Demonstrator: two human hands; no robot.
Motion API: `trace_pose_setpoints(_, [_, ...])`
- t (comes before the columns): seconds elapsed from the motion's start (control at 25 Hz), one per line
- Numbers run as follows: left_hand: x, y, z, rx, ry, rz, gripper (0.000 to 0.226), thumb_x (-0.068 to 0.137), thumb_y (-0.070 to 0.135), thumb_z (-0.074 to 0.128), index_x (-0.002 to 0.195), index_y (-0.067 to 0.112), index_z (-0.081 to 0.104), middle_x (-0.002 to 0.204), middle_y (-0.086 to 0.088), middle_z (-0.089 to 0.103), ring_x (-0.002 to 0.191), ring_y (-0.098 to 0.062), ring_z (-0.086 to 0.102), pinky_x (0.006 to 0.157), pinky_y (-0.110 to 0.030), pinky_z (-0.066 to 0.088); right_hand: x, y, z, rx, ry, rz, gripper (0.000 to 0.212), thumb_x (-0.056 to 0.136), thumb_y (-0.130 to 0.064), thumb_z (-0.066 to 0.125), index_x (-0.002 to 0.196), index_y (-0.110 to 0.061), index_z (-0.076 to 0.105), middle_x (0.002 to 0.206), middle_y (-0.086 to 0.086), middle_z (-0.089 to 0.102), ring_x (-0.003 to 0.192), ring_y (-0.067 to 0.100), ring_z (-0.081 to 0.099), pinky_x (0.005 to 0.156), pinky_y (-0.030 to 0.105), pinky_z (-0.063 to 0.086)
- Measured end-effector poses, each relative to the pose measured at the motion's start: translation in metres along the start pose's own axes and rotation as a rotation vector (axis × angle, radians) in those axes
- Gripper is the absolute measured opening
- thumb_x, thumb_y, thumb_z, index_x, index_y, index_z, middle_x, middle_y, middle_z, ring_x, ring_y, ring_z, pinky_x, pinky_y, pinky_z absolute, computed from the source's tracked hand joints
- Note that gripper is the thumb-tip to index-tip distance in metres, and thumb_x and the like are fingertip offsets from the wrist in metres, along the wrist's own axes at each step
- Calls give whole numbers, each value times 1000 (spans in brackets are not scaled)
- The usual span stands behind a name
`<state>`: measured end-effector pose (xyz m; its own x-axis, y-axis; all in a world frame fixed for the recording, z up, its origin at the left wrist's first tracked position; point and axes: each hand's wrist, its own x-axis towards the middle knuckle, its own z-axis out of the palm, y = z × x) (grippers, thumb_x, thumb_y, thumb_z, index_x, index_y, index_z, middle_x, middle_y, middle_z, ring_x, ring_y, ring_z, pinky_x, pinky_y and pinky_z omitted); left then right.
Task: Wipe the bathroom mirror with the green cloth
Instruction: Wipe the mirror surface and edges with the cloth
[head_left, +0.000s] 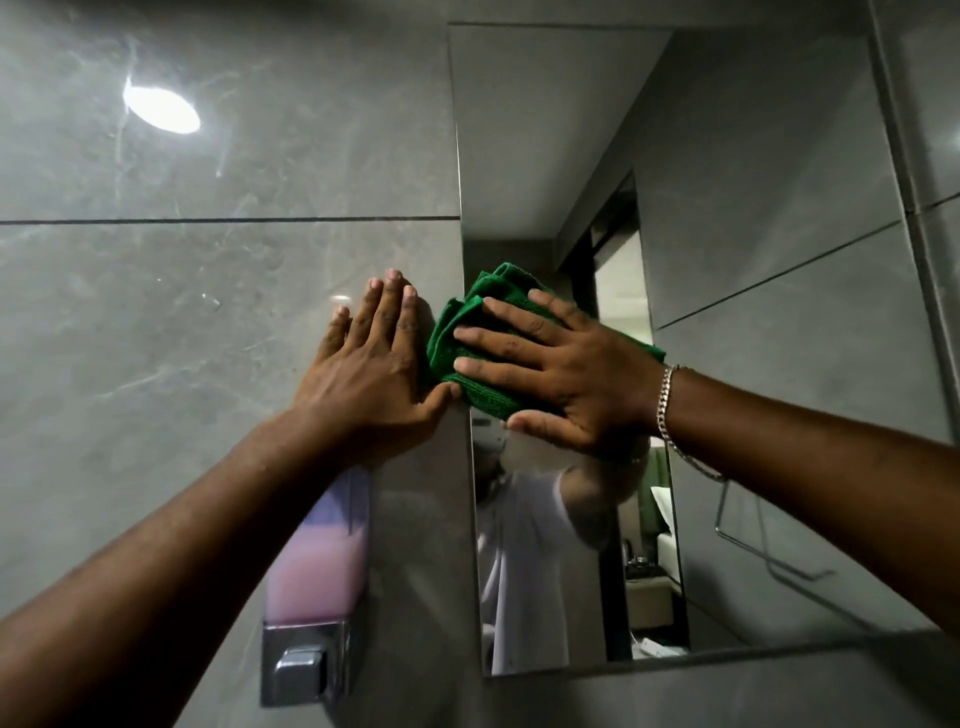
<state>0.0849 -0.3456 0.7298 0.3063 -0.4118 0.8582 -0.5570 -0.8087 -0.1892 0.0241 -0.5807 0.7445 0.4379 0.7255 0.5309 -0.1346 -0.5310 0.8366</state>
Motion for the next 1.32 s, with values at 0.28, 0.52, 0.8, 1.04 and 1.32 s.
trace_pose_setpoints(0.28, [-56, 4, 1, 152, 222, 10, 81, 90, 57, 21, 151, 6, 7, 162, -15, 6, 150, -28, -1, 121, -53, 3, -7, -52, 3, 155, 114, 574, 67, 93, -59, 32, 153, -31, 17, 164, 0, 17, 151, 31, 13, 119, 57, 18])
trace_pose_setpoints(0.52, [-91, 4, 20, 95, 321, -166, 83, 88, 55, 25, 151, 4, 8, 162, -17, 4, 150, -29, -2, 120, -55, 5, -65, -102, 16, 121, 37, 7, 65, 95, -58, 32, 152, -29, 21, 162, 1, 22, 152, 31, 9, 120, 57, 15])
trace_pose_setpoints(0.8, [-116, 9, 32, 44, 321, -103, 87, 85, 54, 30, 151, 4, 1, 162, -18, -1, 150, -32, -3, 121, -51, 3, -121, -158, 25, 225, 2, -34, 63, 96, -55, 36, 152, -29, 24, 161, -2, 28, 152, 28, 11, 121, 54, 12])
trace_pose_setpoints(1.04, [-119, 15, 30, 106, 240, -67, 88, 87, 57, 28, 150, 3, 0, 161, -21, -1, 150, -34, -6, 121, -50, -2, -102, -183, 12, 235, 22, 591, 63, 93, -58, 37, 150, -32, 27, 160, -2, 25, 150, 28, 18, 116, 55, 23])
trace_pose_setpoints(1.32, [-121, 71, 51, -146, 125, 337, 75, 93, 47, 27, 151, 5, 3, 162, -18, 3, 151, -28, -2, 122, -49, 9, -92, -187, 9, 578, 164, 903, 66, 95, -56, 27, 154, -28, 15, 164, -1, 12, 153, 21, 5, 122, 50, 8])
